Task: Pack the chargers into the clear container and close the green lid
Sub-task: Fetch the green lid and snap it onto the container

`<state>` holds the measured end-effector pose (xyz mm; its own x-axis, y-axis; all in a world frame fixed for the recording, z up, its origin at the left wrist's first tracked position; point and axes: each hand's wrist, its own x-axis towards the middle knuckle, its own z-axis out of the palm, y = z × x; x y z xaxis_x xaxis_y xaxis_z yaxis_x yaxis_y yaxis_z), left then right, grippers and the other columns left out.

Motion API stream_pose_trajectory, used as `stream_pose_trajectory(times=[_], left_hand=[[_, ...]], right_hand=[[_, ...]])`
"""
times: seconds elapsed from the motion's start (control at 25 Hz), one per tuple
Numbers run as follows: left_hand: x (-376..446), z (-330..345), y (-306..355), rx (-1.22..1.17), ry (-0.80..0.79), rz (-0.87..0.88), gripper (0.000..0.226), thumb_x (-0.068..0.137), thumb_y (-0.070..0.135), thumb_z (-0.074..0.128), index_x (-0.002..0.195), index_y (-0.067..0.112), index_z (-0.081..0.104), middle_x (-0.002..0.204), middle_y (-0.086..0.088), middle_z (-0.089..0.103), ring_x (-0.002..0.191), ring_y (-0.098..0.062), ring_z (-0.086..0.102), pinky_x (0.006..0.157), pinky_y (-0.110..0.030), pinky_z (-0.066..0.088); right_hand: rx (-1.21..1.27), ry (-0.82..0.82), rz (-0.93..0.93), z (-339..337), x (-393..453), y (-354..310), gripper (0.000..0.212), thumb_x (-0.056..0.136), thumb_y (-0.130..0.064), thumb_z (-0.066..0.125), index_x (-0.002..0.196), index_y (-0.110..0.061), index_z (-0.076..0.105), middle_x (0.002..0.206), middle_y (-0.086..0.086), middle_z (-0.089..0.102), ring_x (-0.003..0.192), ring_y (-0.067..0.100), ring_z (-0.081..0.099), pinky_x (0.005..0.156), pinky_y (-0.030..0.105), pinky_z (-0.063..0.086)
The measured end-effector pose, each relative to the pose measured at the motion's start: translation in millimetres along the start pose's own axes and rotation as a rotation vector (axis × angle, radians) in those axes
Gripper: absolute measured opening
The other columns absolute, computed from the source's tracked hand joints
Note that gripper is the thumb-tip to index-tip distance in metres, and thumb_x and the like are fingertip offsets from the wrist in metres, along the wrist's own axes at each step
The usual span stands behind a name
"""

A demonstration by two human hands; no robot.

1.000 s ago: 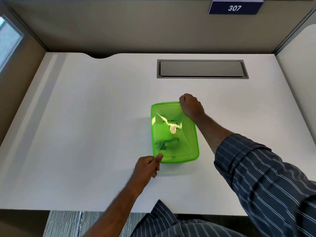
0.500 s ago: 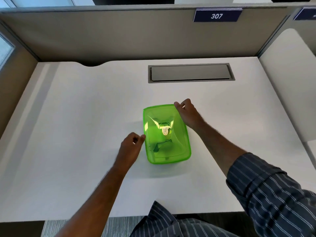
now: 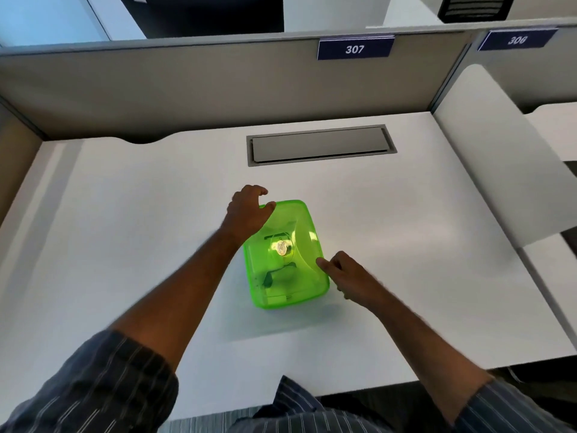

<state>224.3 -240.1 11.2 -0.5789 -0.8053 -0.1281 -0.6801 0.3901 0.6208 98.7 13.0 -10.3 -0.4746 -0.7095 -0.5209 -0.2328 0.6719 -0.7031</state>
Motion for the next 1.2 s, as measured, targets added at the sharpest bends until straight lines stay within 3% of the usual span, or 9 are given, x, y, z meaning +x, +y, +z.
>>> stream_pose_trajectory(times=[0.2, 0.32, 0.48, 0.64, 0.8, 1.0, 1.2], left_hand=[[12, 12, -3, 0.103, -0.181, -0.045, 0.048, 0.095, 0.046, 0.064, 0.133, 0.017, 0.062, 0.142, -0.008, 0.062, 0.133, -0.032, 0.055, 0.112, -0.044, 0.043], [12, 13, -9, 0.083, -0.174, -0.056, 0.048, 0.094, 0.049, 0.065, 0.130, 0.018, 0.063, 0.137, -0.007, 0.066, 0.128, -0.032, 0.059, 0.109, -0.044, 0.045], [10, 11, -18, 0.073, -0.149, -0.077, 0.049, 0.092, 0.053, 0.066, 0.127, 0.019, 0.065, 0.133, -0.007, 0.068, 0.125, -0.031, 0.061, 0.108, -0.046, 0.046], [2, 6, -33, 0.034, -0.111, -0.136, 0.049, 0.089, 0.057, 0.067, 0.122, 0.021, 0.066, 0.127, -0.007, 0.070, 0.120, -0.031, 0.063, 0.105, -0.046, 0.049], [-12, 1, -49, -0.051, -0.070, -0.186, 0.044, 0.087, 0.056, 0.070, 0.110, 0.019, 0.067, 0.110, -0.004, 0.071, 0.107, -0.029, 0.066, 0.094, -0.041, 0.053], [-44, -7, -69, -0.172, -0.006, -0.243, 0.039, 0.087, 0.050, 0.074, 0.099, 0.013, 0.066, 0.096, -0.001, 0.067, 0.095, -0.024, 0.064, 0.079, -0.035, 0.047], [-79, -2, -77, -0.245, 0.013, -0.341, 0.038, 0.088, 0.049, 0.074, 0.097, 0.013, 0.064, 0.086, 0.005, 0.062, 0.088, -0.021, 0.059, 0.072, -0.032, 0.038]], right_hand=[[0.027, -0.187, 0.079, 1, -17, 7, 0.067, 0.087, -0.071, 0.054, 0.079, -0.006, 0.069, 0.073, 0.002, 0.072, 0.058, 0.016, 0.059, 0.056, 0.027, 0.044], [0.176, -0.306, 0.145, 8, -26, 10, 0.062, 0.086, -0.065, 0.061, 0.090, -0.005, 0.075, 0.087, 0.006, 0.080, 0.065, 0.015, 0.068, 0.055, 0.023, 0.048], [0.349, -0.319, 0.163, 11, -29, 13, 0.050, 0.088, -0.054, 0.069, 0.099, -0.005, 0.074, 0.095, 0.007, 0.079, 0.077, 0.018, 0.074, 0.059, 0.025, 0.054], [0.435, -0.302, 0.155, 7, -29, 14, 0.038, 0.089, -0.046, 0.072, 0.096, -0.009, 0.070, 0.091, 0.006, 0.077, 0.086, 0.025, 0.076, 0.062, 0.029, 0.054], [0.501, -0.244, 0.157, 1, -23, 14, 0.038, 0.089, -0.042, 0.073, 0.100, -0.006, 0.065, 0.098, 0.013, 0.078, 0.094, 0.034, 0.076, 0.061, 0.032, 0.056], [0.582, -0.127, 0.147, -2, -12, 10, 0.032, 0.090, -0.033, 0.074, 0.099, -0.009, 0.055, 0.089, 0.015, 0.073, 0.079, 0.032, 0.076, 0.059, 0.035, 0.059], [0.606, -0.044, 0.130, -13, -2, 8, 0.032, 0.091, -0.025, 0.074, 0.110, -0.006, 0.057, 0.094, 0.012, 0.066, 0.068, 0.023, 0.070, 0.058, 0.037, 0.060]])
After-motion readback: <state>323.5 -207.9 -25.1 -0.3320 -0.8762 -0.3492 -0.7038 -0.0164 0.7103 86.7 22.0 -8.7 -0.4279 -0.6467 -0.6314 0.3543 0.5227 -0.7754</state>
